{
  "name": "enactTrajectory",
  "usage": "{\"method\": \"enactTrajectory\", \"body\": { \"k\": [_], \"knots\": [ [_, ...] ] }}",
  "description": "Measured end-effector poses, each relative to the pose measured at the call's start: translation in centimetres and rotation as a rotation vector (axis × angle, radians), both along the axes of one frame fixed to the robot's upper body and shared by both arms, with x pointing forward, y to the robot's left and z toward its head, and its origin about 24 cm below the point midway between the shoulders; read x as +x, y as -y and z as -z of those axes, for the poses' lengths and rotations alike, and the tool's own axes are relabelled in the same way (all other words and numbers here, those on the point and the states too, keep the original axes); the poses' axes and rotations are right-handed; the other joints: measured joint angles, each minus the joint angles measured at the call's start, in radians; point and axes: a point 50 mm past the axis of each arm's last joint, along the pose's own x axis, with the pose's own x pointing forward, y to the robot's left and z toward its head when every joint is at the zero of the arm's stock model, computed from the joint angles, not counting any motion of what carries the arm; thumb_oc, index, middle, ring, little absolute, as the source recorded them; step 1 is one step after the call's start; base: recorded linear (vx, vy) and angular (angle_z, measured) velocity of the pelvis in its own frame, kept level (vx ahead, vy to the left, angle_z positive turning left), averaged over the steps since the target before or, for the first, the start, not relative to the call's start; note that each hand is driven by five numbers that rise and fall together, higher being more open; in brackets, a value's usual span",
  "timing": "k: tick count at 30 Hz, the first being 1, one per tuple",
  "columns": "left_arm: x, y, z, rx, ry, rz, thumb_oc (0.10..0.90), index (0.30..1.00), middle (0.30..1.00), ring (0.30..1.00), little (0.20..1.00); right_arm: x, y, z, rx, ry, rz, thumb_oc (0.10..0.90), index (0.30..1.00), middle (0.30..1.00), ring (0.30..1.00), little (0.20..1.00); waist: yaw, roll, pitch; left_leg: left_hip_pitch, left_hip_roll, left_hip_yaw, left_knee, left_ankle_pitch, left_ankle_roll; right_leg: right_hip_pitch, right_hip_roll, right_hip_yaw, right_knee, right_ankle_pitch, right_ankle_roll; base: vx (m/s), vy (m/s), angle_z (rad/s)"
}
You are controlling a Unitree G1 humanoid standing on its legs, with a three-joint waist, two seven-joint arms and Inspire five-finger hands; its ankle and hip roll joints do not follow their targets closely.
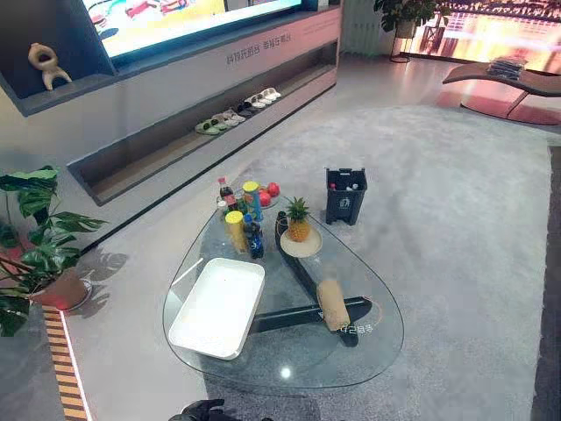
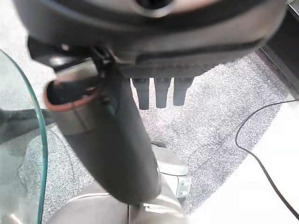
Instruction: Wipe the table with a cloth and put it in the basket.
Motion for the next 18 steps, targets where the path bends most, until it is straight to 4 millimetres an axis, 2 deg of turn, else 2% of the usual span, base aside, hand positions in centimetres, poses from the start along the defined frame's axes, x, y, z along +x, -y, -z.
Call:
{"method": "enactTrajectory", "body": {
  "k": [18],
  "knots": [
    [-0.15,-0.02,0.03,0.001,-0.004,-0.001,0.800,0.900,0.900,0.900,0.900,0.01,-0.06,0.02,0.001,0.000,-0.003,0.800,0.900,0.900,0.900,0.900,0.001,-0.008,-0.012,0.000,0.000,0.000,0.000,0.000,0.000,0.000,0.000,0.000,0.000,0.000,0.000,-0.01,-0.004,-0.03]
  ]
}}
